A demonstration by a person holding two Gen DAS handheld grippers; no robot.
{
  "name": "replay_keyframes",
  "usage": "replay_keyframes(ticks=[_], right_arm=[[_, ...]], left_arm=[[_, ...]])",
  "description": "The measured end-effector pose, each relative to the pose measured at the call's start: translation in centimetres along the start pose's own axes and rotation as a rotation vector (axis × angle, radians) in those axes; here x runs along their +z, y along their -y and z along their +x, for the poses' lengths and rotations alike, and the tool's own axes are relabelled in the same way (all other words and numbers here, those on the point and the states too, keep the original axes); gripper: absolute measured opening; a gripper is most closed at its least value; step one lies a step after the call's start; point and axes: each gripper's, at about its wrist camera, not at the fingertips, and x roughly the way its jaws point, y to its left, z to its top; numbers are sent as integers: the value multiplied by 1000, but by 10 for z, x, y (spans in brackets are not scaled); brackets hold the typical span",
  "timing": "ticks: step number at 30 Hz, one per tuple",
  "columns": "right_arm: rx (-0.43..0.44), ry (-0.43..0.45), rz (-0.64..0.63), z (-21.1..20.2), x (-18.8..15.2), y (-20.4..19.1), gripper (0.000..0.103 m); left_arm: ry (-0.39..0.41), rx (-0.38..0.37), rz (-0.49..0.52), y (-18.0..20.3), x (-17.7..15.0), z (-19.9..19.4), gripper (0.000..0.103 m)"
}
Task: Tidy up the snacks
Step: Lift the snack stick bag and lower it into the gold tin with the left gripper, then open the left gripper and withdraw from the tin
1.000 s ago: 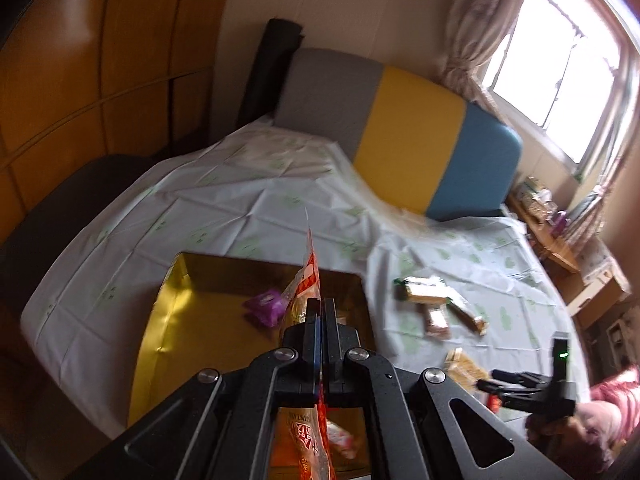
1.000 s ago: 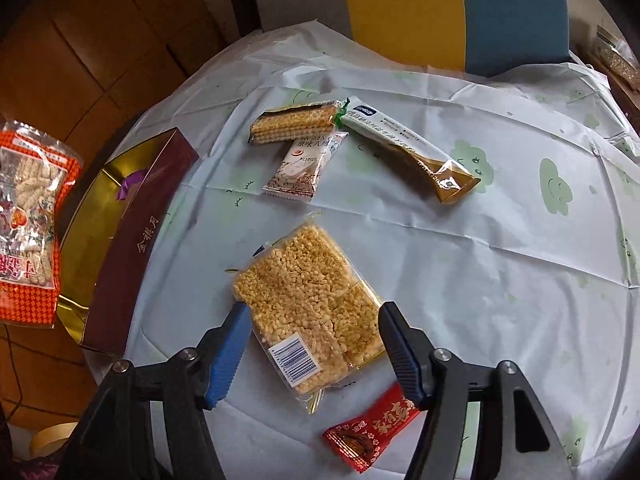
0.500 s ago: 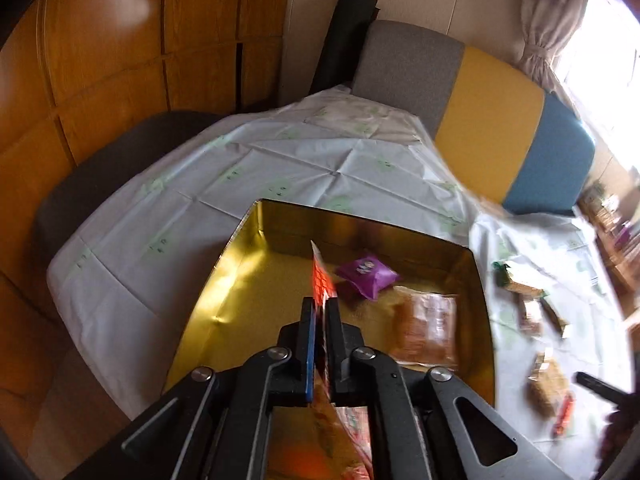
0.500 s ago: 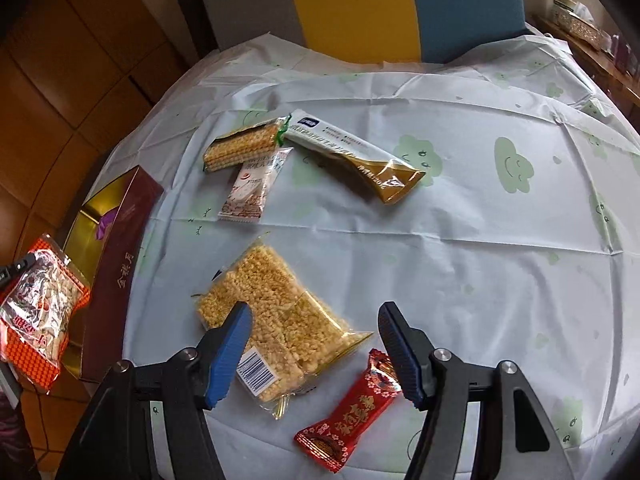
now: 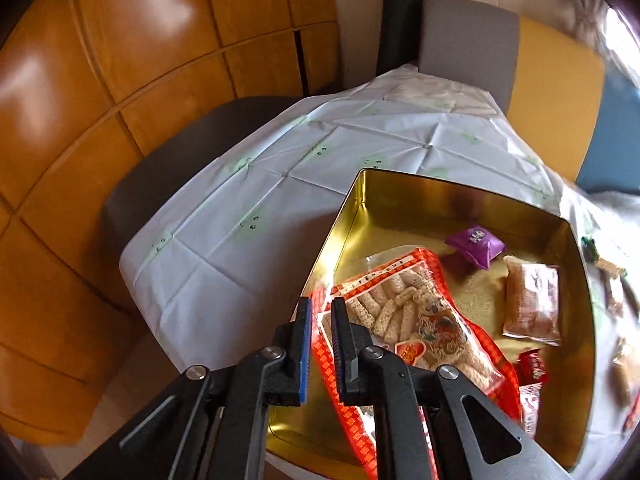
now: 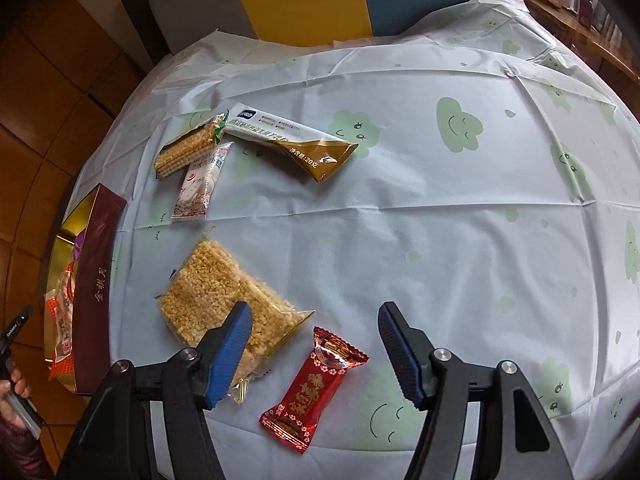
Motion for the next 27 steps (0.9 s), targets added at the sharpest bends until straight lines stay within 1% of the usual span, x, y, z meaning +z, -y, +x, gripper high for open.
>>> replay_keyframes(ticks=[2,4,5,6,8,10,13,18,24,27], right_arm=[[-15,-5,-3,1,-1,0,66],[-23,-14,-5,2,-3,-1,61],[-25,-19,-4,3,-4,-1,60],[-32,-24,-5,4,-5,-1,58],[-52,-33,-10,5,-9,-2,56],[-54,-45,-11,7,-13,-3,50],[-68,-56,-23,10,-21,-7,48],[-83,-52,-16,8,-31,-8,48],[-89,-9,66,-4,-39,5,48],[-61,6,90,-11,-46,6,48]], left_arm=[[16,-20,-7,1,-3,-7,12],[27,-41,-10,5,-6,-12,19],[30,-56,-10,7,-8,-15,25],[36,-71,-8,10,-12,-18,28],[41,-98,5,20,-18,-25,29],[42,-124,15,28,-24,-29,29],[37,-179,41,42,-35,-35,32],[45,-238,88,65,-51,-46,33],[48,-314,162,93,-67,-58,33],[49,-362,192,104,-75,-63,33]])
